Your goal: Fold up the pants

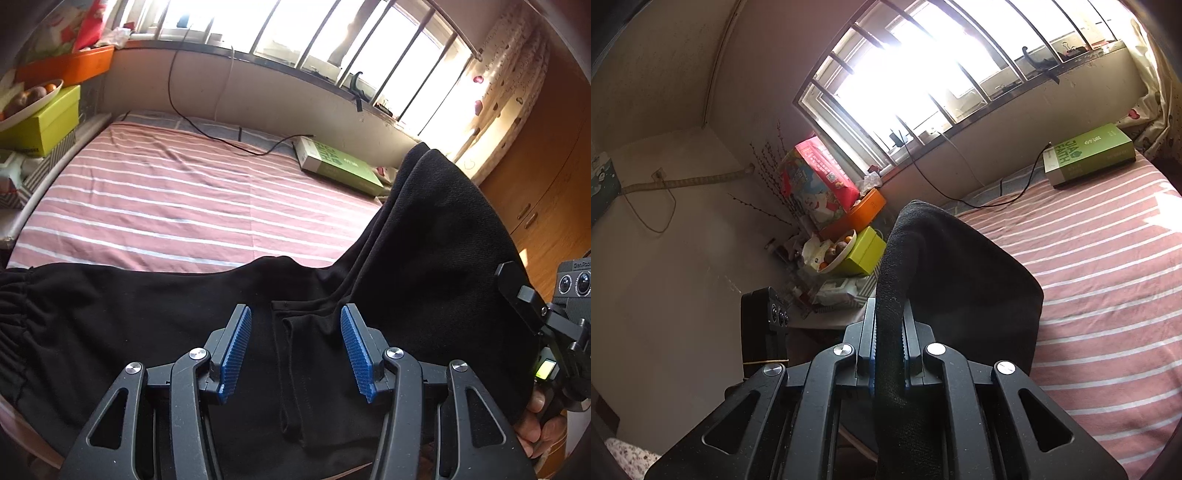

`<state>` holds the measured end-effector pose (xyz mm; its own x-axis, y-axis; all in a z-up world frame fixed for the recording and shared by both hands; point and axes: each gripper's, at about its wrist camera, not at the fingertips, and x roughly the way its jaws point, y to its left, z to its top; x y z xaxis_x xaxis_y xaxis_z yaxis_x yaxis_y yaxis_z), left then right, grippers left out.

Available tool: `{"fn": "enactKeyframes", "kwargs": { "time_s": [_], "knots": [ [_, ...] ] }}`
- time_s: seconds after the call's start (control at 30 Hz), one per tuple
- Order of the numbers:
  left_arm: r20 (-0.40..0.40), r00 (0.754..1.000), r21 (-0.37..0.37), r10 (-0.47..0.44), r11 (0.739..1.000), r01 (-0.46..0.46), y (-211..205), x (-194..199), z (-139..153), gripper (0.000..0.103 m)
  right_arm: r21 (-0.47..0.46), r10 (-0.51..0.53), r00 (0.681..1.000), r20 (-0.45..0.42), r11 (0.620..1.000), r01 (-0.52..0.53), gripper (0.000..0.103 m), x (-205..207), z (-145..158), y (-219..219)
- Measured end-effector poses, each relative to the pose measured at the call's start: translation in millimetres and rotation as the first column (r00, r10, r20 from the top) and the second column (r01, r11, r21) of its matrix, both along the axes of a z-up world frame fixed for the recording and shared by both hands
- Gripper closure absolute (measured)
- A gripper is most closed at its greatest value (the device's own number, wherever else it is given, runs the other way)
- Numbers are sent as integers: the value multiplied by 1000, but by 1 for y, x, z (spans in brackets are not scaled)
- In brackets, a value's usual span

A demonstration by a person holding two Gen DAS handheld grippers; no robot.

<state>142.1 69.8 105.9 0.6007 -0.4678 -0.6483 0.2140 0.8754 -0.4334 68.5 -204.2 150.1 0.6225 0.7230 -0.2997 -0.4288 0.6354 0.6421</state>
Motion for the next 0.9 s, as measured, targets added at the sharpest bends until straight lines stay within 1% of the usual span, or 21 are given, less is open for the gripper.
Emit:
{"fn": "enactKeyframes", "kwargs": {
  "time_s": [0.07,0.2,0.3,0.37,0.4,0.43,0.5,0.53,0.6,0.67,0.7,0.77,0.8,0.83,0.87,0.9],
  "knots": [
    [9,1000,-30,6,1000,-6,11,-3,4,27,-5,20,1000,0,1000,-20,93,2,2,15],
    [17,1000,-136,13,991,-11,40,-5,11,27,-24,58,998,-3,998,-58,93,6,3,42],
    [32,998,-162,45,986,-40,65,-8,15,26,-49,83,997,-2,995,-83,93,9,1,66],
    [32,998,-206,51,978,-43,81,-7,14,26,-62,102,995,-5,993,-102,93,11,-5,80],
    [17,998,-232,60,971,-54,89,-6,12,23,-82,106,994,-2,991,-106,93,10,-8,87],
    [2,997,-239,72,969,-69,95,-4,11,22,-108,107,994,0,988,-106,93,10,-11,96],
    [-24,998,-254,54,965,-58,103,1,7,21,-155,122,992,-5,980,-122,93,8,-20,112],
    [-45,998,-268,32,963,-43,106,4,4,21,-165,133,991,-11,977,-133,93,8,-24,119],
    [-96,995,-290,30,955,-57,115,10,-2,20,-180,137,990,-12,974,-137,93,7,-30,129],
    [-124,992,-284,33,957,-67,125,14,-8,19,-195,143,990,-20,970,-144,93,9,-35,136],
    [-124,991,-280,41,957,-75,128,14,-8,19,-206,147,989,-20,967,-148,93,9,-38,139],
    [-104,994,-312,26,948,-58,135,14,-6,19,-238,145,989,-16,960,-144,93,8,-41,147],
    [-109,994,-333,15,942,-50,137,14,-6,18,-252,149,989,-14,957,-147,93,7,-43,151],
    [-121,993,-338,12,940,-53,139,16,-7,18,-257,157,987,-18,954,-156,93,7,-46,155],
    [-135,991,-322,16,945,-59,139,17,-8,18,-256,166,986,-24,952,-167,93,7,-48,158],
    [-148,989,-288,22,955,-64,138,19,-10,18,-262,175,984,-26,949,-176,93,7,-49,162]
  ]
}}
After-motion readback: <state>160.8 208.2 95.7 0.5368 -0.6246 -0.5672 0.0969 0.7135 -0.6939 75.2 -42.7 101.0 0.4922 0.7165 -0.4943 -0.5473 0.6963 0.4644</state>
